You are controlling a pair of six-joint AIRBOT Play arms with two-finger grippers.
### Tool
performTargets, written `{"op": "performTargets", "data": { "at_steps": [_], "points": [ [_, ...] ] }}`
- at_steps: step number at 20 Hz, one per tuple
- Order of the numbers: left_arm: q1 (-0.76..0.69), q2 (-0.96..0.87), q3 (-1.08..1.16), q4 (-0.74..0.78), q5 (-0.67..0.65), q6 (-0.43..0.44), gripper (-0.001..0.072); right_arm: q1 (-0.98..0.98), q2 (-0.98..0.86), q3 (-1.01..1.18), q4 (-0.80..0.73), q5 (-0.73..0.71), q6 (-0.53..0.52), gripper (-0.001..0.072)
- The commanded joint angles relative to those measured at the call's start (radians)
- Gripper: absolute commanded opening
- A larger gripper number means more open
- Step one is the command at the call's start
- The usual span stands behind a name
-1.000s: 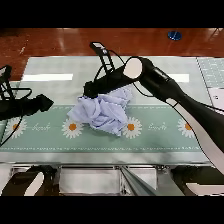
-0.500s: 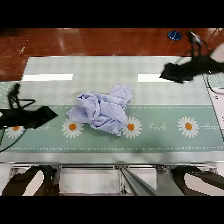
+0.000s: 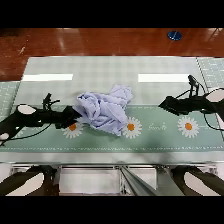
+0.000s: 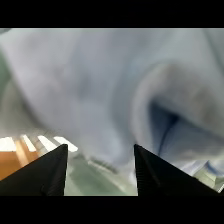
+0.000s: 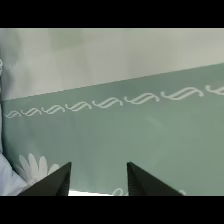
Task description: Fold the shirts.
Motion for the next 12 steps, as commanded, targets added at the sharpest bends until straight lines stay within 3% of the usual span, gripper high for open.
{"op": "performTargets", "data": {
  "at_steps": [1,6,7,8,9,12],
  "points": [
    [-0.079,-0.119,0.085,-0.057,0.099,0.004,0.0508,0.042,-0.001,-0.031,0.072,-0.085,-0.002,0.0406],
    [-0.083,-0.240,0.193,-0.056,0.035,0.005,0.0500,0.109,-0.145,0.027,0.163,-0.124,-0.030,0.0404],
    [-0.084,-0.254,0.202,-0.056,0.021,0.005,0.0416,0.131,-0.193,0.063,0.166,-0.122,-0.031,0.0404],
    [-0.084,-0.264,0.211,-0.055,0.008,0.019,0.0174,0.152,-0.237,0.101,0.166,-0.122,-0.031,0.0404],
    [-0.084,-0.267,0.219,-0.055,-0.002,0.057,0.0025,0.168,-0.282,0.144,0.167,-0.122,-0.029,0.0403],
    [-0.083,-0.265,0.248,-0.035,-0.040,0.084,0.0022,0.183,-0.401,0.281,0.181,-0.090,-0.032,0.0404]
  ]
}}
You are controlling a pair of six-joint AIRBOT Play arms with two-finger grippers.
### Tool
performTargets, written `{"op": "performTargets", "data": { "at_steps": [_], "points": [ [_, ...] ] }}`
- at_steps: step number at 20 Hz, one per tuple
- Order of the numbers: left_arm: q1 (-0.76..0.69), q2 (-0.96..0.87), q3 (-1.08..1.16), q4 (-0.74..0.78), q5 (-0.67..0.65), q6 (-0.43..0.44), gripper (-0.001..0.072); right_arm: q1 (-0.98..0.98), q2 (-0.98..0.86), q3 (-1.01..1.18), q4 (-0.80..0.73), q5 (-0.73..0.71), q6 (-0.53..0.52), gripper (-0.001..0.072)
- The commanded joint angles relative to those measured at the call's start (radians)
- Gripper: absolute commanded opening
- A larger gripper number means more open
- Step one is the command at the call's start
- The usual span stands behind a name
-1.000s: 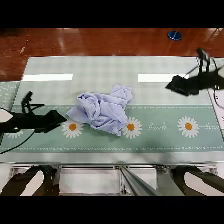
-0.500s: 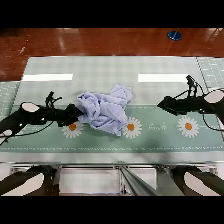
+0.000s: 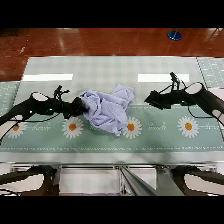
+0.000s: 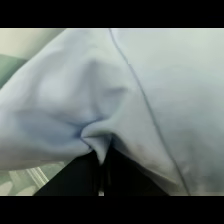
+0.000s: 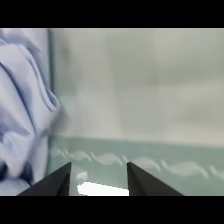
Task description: Fold the shirts.
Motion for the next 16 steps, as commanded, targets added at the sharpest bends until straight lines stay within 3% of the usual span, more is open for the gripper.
{"op": "performTargets", "data": {
  "at_steps": [1,7,11,13,14,15,16],
  "points": [
    [-0.001,-0.013,0.037,0.011,-0.047,0.036,0.0022,0.025,-0.154,0.168,0.016,0.053,-0.018,0.0403],
    [-0.002,-0.013,0.040,0.011,-0.060,0.035,0.0022,0.026,-0.420,0.447,0.057,0.293,-0.089,0.0403],
    [-0.002,-0.013,0.040,0.011,-0.060,0.035,0.0022,0.038,-0.481,0.499,0.130,0.347,-0.170,0.0387],
    [-0.002,-0.013,0.040,0.010,-0.061,0.035,0.0022,0.053,-0.498,0.522,0.133,0.360,-0.190,0.0292],
    [-0.002,-0.013,0.040,0.010,-0.063,0.035,0.0022,0.056,-0.497,0.528,0.133,0.364,-0.216,0.0187],
    [-0.001,-0.013,0.041,0.010,-0.064,0.035,0.0022,0.057,-0.496,0.539,0.131,0.379,-0.243,0.0037],
    [0.000,-0.013,0.046,0.011,-0.066,0.035,0.0022,0.055,-0.493,0.552,0.130,0.395,-0.248,0.0023]
  ]
}}
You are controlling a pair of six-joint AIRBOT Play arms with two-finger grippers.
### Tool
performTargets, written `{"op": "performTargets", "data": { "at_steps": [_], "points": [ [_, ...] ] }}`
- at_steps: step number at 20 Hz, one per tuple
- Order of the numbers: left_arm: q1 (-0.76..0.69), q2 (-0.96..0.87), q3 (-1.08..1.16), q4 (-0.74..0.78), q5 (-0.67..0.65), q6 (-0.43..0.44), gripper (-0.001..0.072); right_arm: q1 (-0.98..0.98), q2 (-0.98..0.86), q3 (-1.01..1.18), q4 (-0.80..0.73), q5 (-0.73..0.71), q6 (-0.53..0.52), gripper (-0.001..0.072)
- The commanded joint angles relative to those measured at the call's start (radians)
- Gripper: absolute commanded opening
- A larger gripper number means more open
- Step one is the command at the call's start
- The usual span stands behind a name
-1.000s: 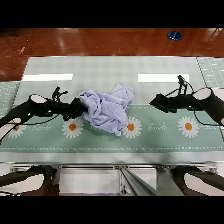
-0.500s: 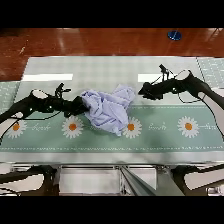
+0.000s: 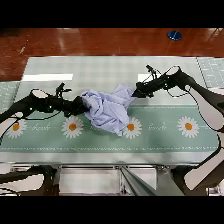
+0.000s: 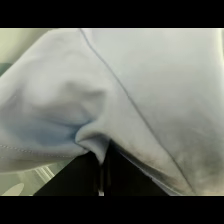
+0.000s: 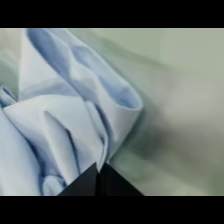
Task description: Fold the shirts.
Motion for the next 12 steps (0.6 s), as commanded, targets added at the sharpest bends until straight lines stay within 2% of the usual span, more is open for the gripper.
{"op": "performTargets", "data": {
  "at_steps": [1,5,10,12],
  "points": [
    [0.012,0.002,0.023,0.000,-0.021,0.000,0.0022,-0.002,-0.003,0.050,0.010,0.068,-0.055,0.0023],
    [0.126,0.081,0.222,0.000,-0.137,0.003,0.0022,-0.075,0.169,0.151,-0.051,0.068,-0.005,0.0022],
    [0.297,0.304,0.584,-0.014,-0.131,-0.019,0.0021,-0.126,0.467,0.492,-0.312,0.051,0.070,0.0022],
    [0.346,0.381,0.722,-0.013,-0.131,-0.019,0.0021,-0.126,0.583,0.577,-0.369,0.049,0.108,0.0023]
  ]
}}
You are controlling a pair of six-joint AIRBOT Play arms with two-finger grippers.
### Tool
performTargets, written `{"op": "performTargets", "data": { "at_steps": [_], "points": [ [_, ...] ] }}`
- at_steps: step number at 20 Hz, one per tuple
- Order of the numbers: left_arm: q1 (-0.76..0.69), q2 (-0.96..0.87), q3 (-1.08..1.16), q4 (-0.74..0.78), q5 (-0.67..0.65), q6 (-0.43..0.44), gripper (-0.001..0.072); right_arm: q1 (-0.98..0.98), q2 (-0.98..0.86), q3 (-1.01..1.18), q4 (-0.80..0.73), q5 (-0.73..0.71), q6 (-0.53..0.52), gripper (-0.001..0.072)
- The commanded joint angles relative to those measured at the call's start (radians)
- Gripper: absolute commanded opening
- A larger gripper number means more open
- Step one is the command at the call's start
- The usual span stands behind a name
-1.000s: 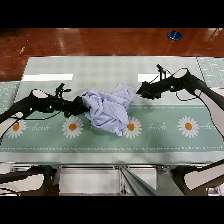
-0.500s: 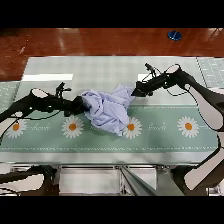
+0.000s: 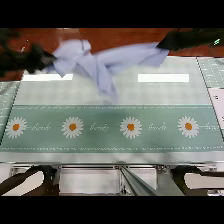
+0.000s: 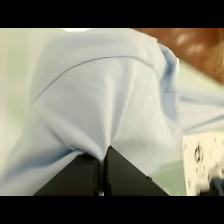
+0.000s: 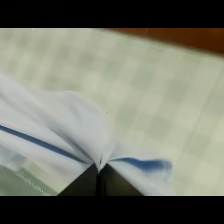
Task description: Fold the shirts.
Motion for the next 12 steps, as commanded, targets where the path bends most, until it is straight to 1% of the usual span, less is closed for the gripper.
{"op": "performTargets", "data": {
  "at_steps": [1,3,5,6,8,9,11,12],
  "points": [
    [0.104,0.143,0.248,0.008,0.002,-0.007,0.0021,-0.012,0.220,0.168,-0.179,-0.014,0.071,0.0023],
    [0.154,0.214,0.331,0.040,0.001,-0.007,0.0021,-0.012,0.344,0.172,-0.241,-0.013,0.081,0.0023],
    [0.196,0.290,0.362,0.096,-0.016,-0.006,0.0021,-0.012,0.464,0.172,-0.323,0.018,0.112,0.0023],
    [0.210,0.324,0.362,0.117,-0.038,-0.006,0.0021,-0.012,0.512,0.172,-0.336,0.039,0.114,0.0023],
    [0.217,0.385,0.362,0.149,-0.157,-0.006,0.0021,-0.012,0.592,0.169,-0.356,0.119,0.119,0.0023],
    [0.217,0.408,0.359,0.151,-0.245,-0.006,0.0021,-0.012,0.627,0.153,-0.356,0.166,0.125,0.0023],
    [0.215,0.454,0.323,0.151,-0.383,0.004,0.0021,-0.012,0.690,0.085,-0.359,0.284,0.141,0.0023],
    [0.196,0.485,0.276,0.154,-0.403,0.004,0.0021,-0.012,0.724,0.022,-0.354,0.314,0.165,0.0023]
  ]
}}
